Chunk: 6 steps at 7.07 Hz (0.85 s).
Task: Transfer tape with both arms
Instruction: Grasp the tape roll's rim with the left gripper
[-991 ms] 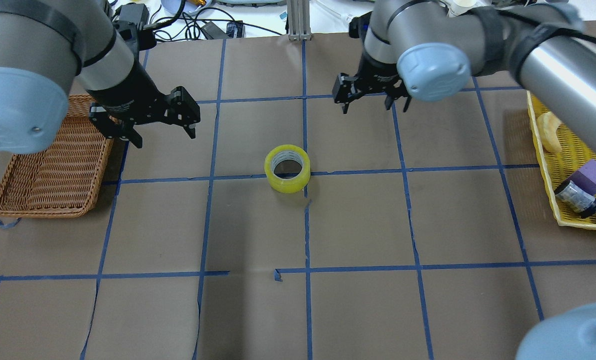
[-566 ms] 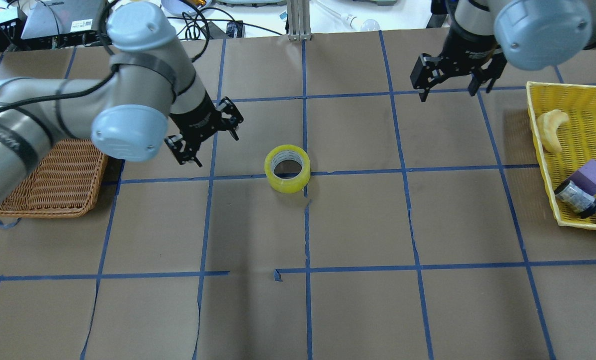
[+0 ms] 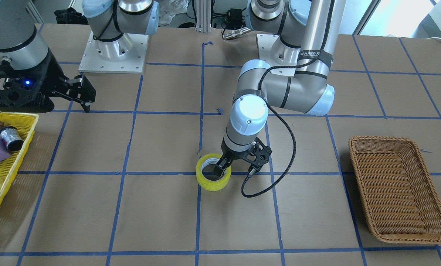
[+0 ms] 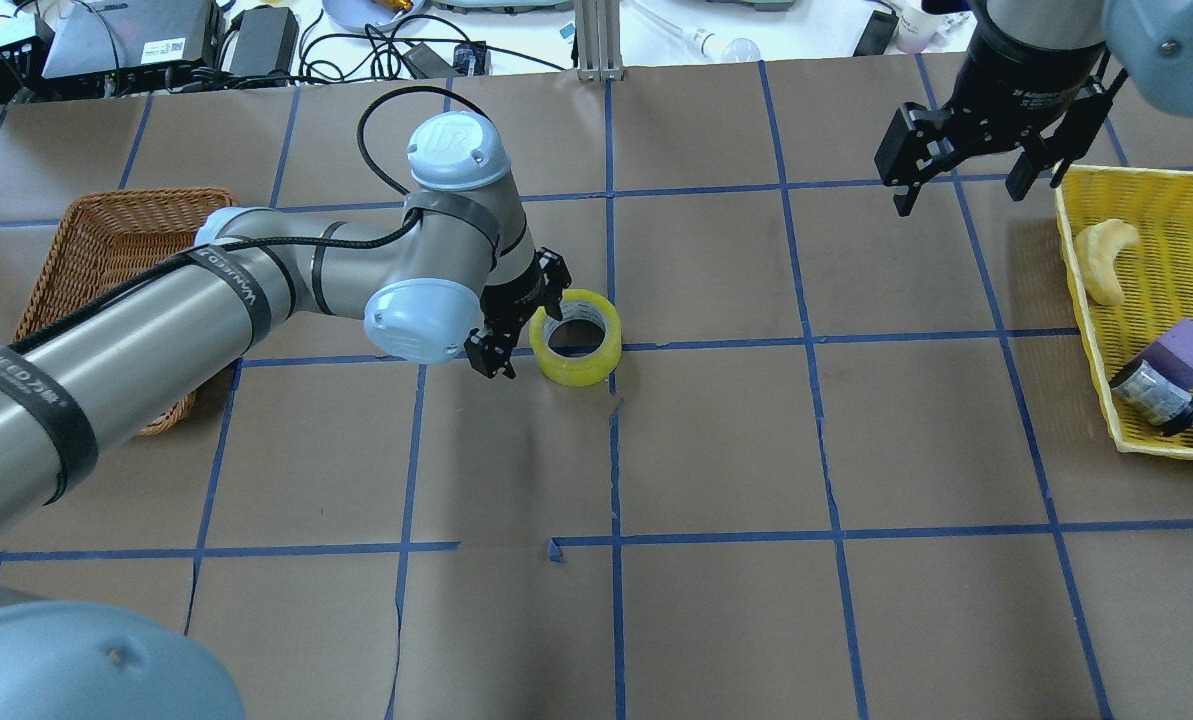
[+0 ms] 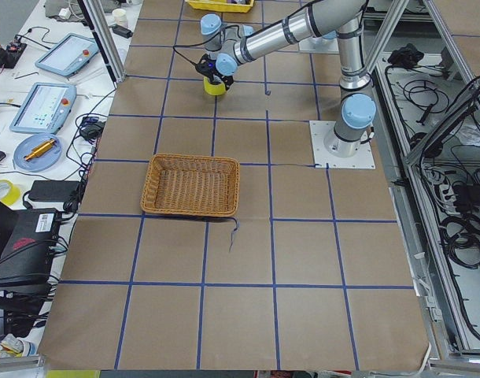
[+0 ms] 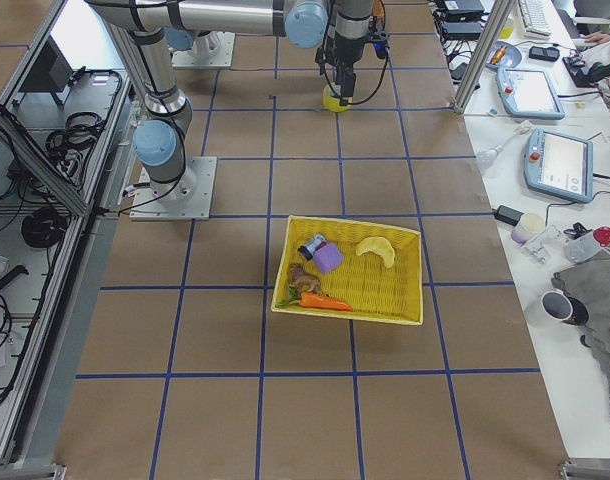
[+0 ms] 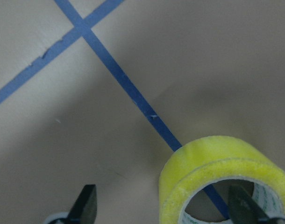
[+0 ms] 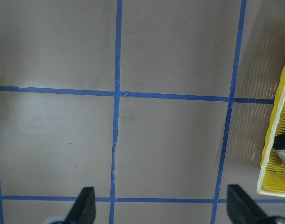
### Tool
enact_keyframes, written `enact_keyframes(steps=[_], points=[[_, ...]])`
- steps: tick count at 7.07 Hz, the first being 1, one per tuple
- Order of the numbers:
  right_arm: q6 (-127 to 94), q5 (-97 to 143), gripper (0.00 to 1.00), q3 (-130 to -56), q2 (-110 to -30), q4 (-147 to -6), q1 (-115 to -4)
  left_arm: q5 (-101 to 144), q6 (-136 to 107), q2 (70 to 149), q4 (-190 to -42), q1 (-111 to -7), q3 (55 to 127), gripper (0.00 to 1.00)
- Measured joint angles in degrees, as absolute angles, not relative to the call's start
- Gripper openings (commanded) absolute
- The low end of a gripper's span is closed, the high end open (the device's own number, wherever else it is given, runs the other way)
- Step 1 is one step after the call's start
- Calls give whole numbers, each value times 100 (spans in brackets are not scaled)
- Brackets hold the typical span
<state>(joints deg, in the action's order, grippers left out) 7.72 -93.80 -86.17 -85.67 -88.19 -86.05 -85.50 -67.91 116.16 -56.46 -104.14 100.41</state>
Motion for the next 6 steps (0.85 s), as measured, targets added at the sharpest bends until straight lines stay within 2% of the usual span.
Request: enact_keyframes(steps=[1, 6], points=[[762, -9384, 100, -8642, -8675, -8726, -8693, -8536, -6552, 11724, -5530, -10470, 10035, 0], [760, -9382, 100, -8640, -8848, -8391, -8929, -8963, -4056, 11507, -5644, -10265, 9818, 0]])
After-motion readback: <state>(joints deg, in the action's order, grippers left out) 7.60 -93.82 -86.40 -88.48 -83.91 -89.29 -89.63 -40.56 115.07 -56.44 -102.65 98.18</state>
